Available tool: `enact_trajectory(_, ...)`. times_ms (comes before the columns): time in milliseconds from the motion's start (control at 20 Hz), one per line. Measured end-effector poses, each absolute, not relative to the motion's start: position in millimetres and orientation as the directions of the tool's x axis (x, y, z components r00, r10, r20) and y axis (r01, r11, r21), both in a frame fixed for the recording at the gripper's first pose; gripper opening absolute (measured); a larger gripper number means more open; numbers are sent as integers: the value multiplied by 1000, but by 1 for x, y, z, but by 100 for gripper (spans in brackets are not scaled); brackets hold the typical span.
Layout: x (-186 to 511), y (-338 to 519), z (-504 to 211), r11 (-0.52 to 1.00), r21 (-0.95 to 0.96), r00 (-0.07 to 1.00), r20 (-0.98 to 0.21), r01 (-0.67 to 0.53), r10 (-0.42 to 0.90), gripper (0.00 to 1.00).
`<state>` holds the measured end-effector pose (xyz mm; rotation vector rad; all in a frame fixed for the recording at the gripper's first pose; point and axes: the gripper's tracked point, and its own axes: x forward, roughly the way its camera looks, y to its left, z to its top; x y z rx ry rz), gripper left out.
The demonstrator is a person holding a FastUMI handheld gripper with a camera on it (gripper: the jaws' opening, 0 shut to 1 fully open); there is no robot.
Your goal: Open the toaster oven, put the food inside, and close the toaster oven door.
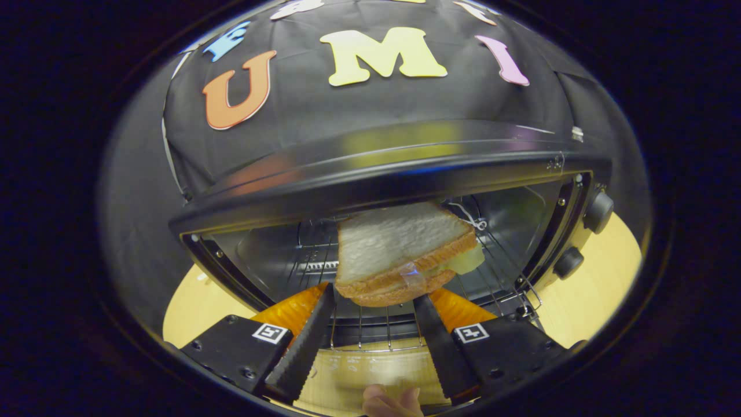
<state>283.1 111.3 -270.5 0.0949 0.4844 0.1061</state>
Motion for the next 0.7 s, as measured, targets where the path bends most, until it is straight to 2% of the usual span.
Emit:
enact_trajectory(200, 265, 109, -278, 997, 18, 877, -474, -81, 80, 91)
enact_trajectory(500, 227, 103, -278, 997, 38, 857, -509, -69, 79, 96)
enact_trajectory(700, 193, 100, -269, 995, 71, 834, -543, -68, 96, 92)
